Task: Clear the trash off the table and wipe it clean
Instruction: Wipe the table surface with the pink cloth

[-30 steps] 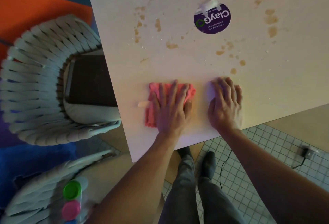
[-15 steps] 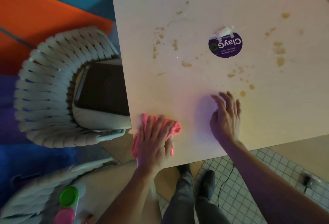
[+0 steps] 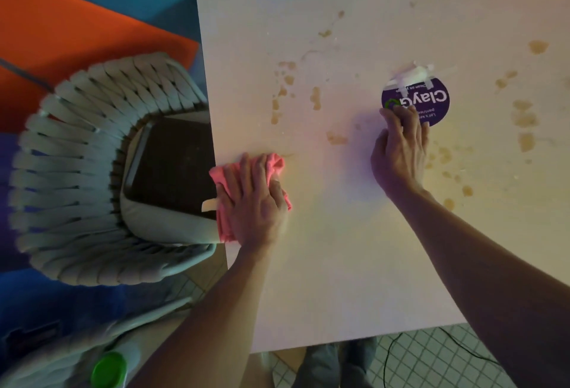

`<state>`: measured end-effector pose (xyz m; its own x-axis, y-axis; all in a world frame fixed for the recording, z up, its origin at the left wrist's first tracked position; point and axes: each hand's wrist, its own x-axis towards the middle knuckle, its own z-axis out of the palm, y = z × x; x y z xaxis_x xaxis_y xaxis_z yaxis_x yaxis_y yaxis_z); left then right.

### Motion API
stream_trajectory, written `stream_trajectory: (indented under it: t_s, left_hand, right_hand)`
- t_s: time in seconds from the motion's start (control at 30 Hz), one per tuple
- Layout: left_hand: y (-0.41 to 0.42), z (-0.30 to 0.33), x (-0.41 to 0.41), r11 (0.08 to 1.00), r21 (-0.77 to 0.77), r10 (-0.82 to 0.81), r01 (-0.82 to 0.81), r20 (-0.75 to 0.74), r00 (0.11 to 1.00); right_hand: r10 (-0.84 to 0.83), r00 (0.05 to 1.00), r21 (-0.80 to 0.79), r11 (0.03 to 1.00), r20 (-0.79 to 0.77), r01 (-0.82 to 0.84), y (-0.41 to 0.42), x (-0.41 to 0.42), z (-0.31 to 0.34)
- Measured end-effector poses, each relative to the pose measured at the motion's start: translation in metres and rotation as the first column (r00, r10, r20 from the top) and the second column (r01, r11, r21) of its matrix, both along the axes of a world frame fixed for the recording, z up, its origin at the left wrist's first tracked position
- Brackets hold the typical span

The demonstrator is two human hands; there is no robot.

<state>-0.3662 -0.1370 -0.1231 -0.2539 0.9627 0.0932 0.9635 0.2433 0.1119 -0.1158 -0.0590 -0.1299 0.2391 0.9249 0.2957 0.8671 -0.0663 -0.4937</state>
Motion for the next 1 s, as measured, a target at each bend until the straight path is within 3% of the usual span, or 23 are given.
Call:
stream_trajectory:
  t_s: [0.2,0.43,0.73,0.87,1.0]
  left_hand:
    - [0.057,-0.005,0.003,0.995,0.018,0.095,-0.096,0.023,0.995]
    - [0.116,0.0,0.026,0.999,-0.015,0.051,-0.051,0.066,0.996]
    - [0.161,0.002,0.113,0.931,-0.01,-0.363,0.365,0.077,0.929]
    - [0.153,-0.001,0.119,0.835,0.016,-0.551,0.55,0.037,0.834]
    - [0.134,0.006,0.109,0.663,-0.012,-0.748,0.748,0.01,0.663]
  right_hand:
    - [-0.011,0.996,-0.027,1.0,0.089,0.014,0.037,0.0,-0.009]
    - [-0.043,0.996,0.093,0.994,-0.081,0.05,0.038,0.0,-0.005]
    - [-0.069,0.965,0.09,0.991,-0.254,0.094,0.039,0.0,-0.005]
    - [-0.063,0.959,0.1,0.991,-0.277,0.094,0.04,0.0,-0.005]
    - [-0.063,0.952,0.11,0.989,-0.3,0.1,0.038,0.001,-0.004]
